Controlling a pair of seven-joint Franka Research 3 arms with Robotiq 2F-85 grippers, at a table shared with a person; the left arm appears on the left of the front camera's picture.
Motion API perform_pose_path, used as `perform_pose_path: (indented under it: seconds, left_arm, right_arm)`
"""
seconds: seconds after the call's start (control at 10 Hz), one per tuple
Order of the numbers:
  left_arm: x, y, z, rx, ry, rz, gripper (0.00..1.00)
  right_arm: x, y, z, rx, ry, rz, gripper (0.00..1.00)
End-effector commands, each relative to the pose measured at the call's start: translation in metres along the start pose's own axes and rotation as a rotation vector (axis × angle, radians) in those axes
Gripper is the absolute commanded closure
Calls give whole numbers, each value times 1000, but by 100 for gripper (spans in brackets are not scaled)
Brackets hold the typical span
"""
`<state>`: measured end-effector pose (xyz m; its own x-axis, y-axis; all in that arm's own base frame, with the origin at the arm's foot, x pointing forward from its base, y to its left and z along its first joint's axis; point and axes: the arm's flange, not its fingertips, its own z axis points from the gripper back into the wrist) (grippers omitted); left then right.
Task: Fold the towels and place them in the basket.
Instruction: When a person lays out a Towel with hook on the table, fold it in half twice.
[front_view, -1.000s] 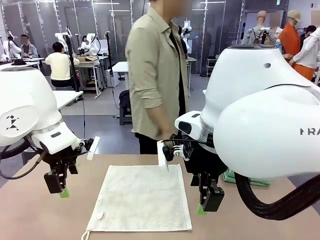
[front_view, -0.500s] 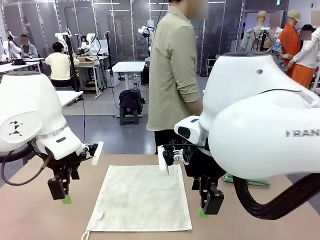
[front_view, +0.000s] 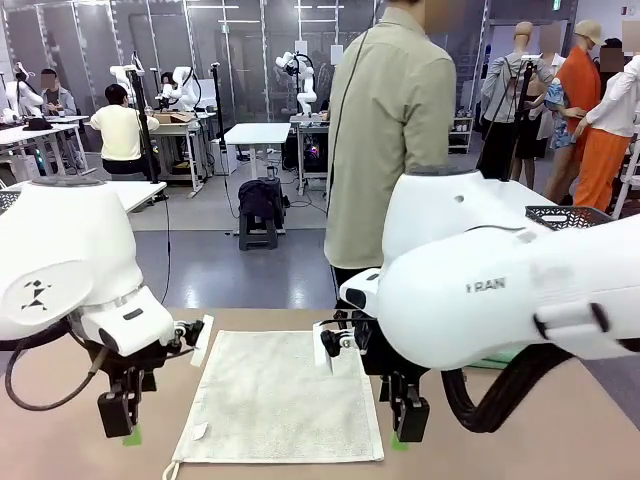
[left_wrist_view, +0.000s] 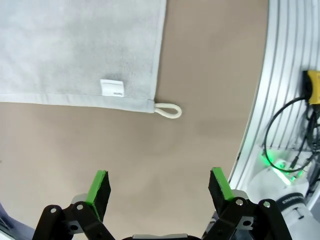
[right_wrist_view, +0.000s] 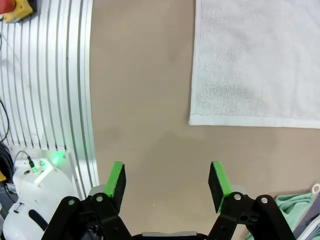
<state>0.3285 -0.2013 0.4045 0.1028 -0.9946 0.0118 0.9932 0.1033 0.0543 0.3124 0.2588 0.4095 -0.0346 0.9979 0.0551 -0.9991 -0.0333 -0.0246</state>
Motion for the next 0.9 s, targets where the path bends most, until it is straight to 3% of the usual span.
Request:
perform_pose_path:
  seconds: [0.0,0.3,0.8]
  left_arm:
    - [7,-18,-12,53,41,12,0]
    - [11,-29,-24,86,12,3,0]
    - [17,-35,-61,117,-25,-117,0]
  right_arm:
    - [5,-10,-14,-10,-20,37,16]
    - [7,-9,-33,5,-22,28,16]
    - [5,-13,-53,-20,-7,-11,16]
